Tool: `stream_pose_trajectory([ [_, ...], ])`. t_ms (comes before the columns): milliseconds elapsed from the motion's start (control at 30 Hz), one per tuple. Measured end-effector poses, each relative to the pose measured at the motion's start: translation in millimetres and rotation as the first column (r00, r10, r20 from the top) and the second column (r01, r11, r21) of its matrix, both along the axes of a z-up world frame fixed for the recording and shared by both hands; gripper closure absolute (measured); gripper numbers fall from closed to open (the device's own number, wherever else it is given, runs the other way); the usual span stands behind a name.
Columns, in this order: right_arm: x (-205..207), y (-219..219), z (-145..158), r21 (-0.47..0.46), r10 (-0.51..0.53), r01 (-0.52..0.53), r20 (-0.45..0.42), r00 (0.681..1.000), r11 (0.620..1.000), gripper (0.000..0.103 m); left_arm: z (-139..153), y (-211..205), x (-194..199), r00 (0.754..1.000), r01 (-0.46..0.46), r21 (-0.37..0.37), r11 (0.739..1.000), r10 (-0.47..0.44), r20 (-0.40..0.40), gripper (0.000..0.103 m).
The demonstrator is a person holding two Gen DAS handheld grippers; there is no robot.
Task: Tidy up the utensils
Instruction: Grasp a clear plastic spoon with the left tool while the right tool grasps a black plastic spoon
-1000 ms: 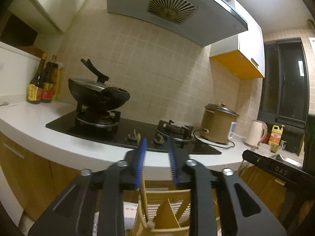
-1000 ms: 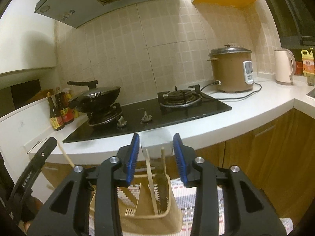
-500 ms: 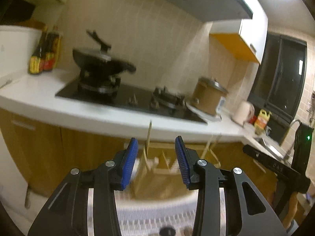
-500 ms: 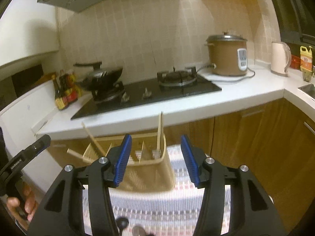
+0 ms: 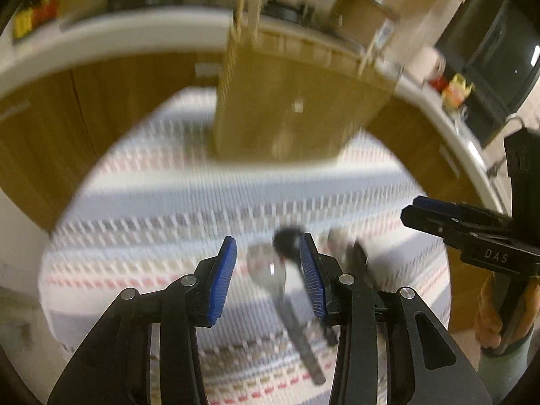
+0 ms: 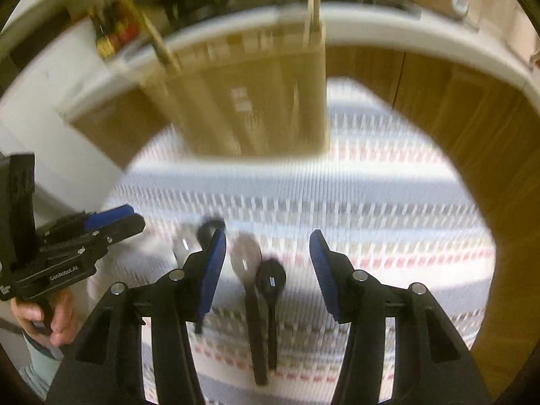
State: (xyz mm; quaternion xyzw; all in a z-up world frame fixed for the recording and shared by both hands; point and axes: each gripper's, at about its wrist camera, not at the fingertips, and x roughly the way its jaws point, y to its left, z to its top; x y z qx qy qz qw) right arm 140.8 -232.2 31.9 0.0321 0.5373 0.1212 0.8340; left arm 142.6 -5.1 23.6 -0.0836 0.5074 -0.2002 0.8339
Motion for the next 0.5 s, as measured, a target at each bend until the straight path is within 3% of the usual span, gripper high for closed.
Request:
stream_pose_trajectory([
  [100,1,-4,-27,0.021,0.002,0.0,-0.105,0.994,1.0,0.055,-26,-11,-4,0.996,0.063,0.052,0.997,-0.059,-0.07,0.066],
  [200,3,-5,-42,0.025,0.003,0.001,-0.149,0.989,1.0,0.055,-42,-22,-8,0.992,0.094,0.109,0.99,-0.084,-0.09,0.066],
  [367,9,-5,-59,0.04,-0.004,0.012,-0.198,0.98,0.999,0.055,-50,-36,-13,0.995,0.098,0.211,0.973,-0.09,-0.049,0.066],
  [500,8,6,-63,-0.01,0.027,-0.03,-0.187,0.982,1.0,0.056,-54,-43,-18,0.996,0.089,0.281,0.956,-0.089,-0.015,0.072],
])
